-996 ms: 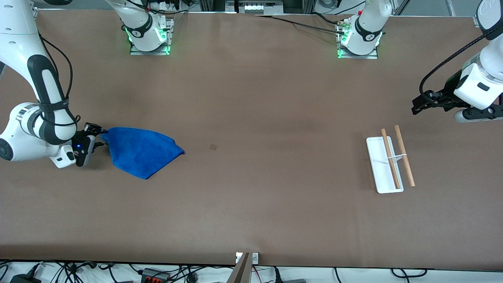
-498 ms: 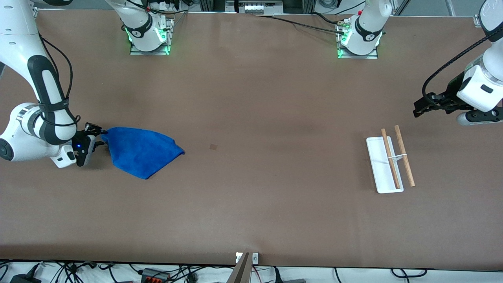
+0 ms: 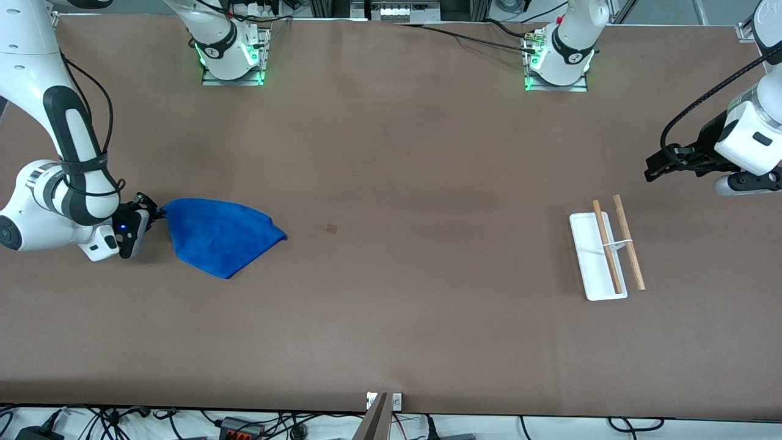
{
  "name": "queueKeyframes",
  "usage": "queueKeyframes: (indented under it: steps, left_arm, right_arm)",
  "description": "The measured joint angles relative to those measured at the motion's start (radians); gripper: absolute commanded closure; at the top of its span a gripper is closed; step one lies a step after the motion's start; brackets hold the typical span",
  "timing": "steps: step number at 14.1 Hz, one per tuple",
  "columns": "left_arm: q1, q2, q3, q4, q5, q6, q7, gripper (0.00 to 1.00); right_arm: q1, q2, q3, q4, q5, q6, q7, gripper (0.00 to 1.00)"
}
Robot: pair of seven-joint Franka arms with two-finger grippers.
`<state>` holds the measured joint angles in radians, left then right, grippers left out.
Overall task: Pass towel and hang on rack
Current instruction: 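Close the right gripper on the towel corner, then lift the towel with the right gripper toward the table middle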
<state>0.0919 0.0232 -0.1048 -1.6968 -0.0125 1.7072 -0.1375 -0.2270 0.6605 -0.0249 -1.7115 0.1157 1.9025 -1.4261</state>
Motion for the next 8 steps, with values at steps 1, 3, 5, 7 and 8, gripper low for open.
queueKeyframes:
  steps: [1, 3, 5, 7, 8]
  left_arm:
    - [0.000, 0.002, 0.000, 0.002, 0.000, 0.000, 0.000, 0.00]
    - [0.000, 0.003, 0.000, 0.002, 0.000, 0.000, 0.000, 0.00]
    - [0.000, 0.004, 0.000, 0.002, 0.000, 0.000, 0.001, 0.00]
    - [0.000, 0.004, 0.000, 0.003, 0.000, 0.000, 0.001, 0.00]
    - [0.000, 0.005, 0.000, 0.003, 0.000, 0.000, 0.001, 0.00]
  right_arm:
    - [0.000, 0.000, 0.001, 0.000, 0.000, 0.000, 0.000, 1.00]
    - [0.000, -0.001, 0.002, 0.008, 0.001, 0.000, 0.000, 1.00]
    - [0.001, -0.014, 0.005, 0.039, 0.032, -0.023, 0.002, 1.00]
    - [0.008, -0.054, 0.009, 0.100, 0.082, -0.119, 0.030, 1.00]
    - [0.016, -0.079, 0.012, 0.140, 0.092, -0.186, 0.067, 1.00]
